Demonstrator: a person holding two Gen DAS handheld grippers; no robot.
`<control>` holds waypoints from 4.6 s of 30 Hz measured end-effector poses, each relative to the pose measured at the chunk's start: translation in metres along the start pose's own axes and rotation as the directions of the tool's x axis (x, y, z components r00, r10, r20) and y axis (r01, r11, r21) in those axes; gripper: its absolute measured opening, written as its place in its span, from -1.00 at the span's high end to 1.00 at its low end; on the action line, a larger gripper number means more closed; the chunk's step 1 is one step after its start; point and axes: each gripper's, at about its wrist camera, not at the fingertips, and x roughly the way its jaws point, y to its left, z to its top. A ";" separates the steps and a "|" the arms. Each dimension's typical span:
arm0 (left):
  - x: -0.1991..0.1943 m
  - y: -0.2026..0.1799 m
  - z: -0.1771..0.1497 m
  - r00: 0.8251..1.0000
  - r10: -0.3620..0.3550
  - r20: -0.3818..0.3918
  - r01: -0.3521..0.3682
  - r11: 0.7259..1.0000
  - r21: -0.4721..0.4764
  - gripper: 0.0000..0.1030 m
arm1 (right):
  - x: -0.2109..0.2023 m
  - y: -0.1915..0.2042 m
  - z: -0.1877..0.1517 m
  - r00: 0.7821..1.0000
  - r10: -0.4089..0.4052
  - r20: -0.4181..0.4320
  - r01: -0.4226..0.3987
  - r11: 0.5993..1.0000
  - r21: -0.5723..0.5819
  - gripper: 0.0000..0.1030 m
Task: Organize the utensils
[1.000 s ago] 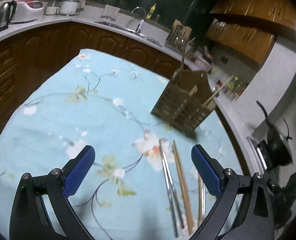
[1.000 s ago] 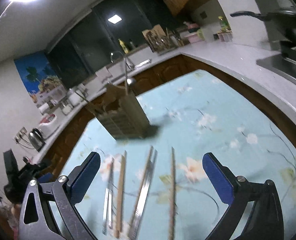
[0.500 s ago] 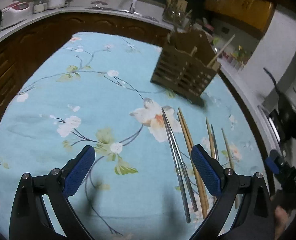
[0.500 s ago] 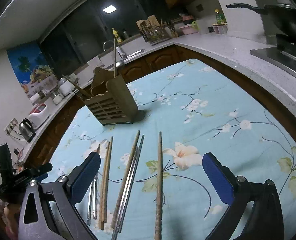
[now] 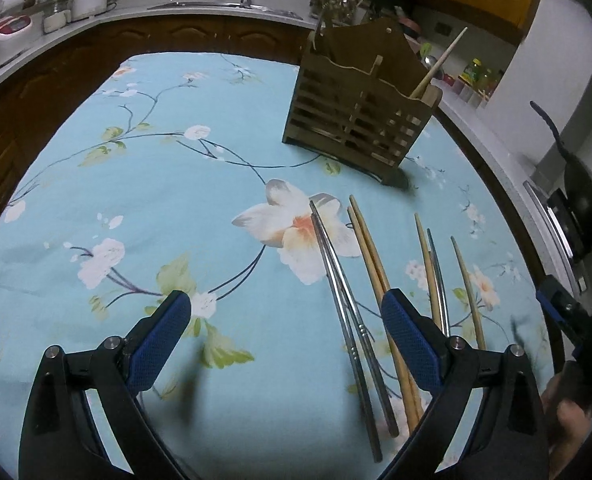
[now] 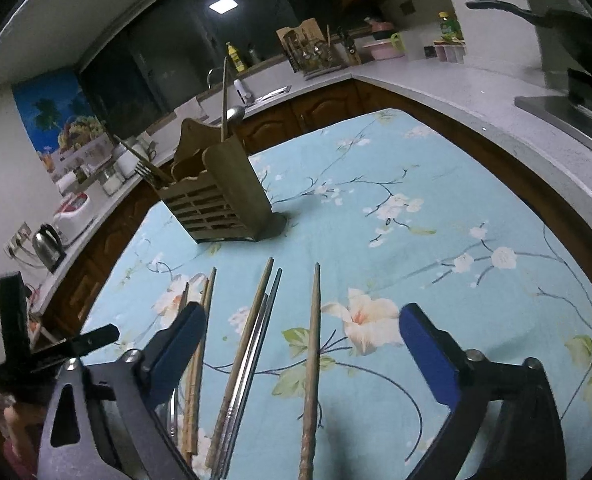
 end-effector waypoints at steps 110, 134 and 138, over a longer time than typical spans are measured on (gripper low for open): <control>-0.132 -0.017 0.065 0.934 -0.259 0.245 0.216 0.958 0.190 0.93 | -0.043 0.114 0.108 0.971 0.223 0.089 -0.198 0.954 -0.227 0.91; -0.152 -0.022 0.177 0.859 -0.242 0.452 0.184 0.968 0.171 0.93 | -0.049 0.115 0.185 0.935 0.203 0.289 -0.150 0.969 -0.196 0.91; -0.148 -0.026 0.214 0.835 -0.238 0.495 0.185 0.970 0.154 0.93 | -0.043 0.123 0.213 0.920 0.182 0.348 -0.117 0.973 -0.200 0.91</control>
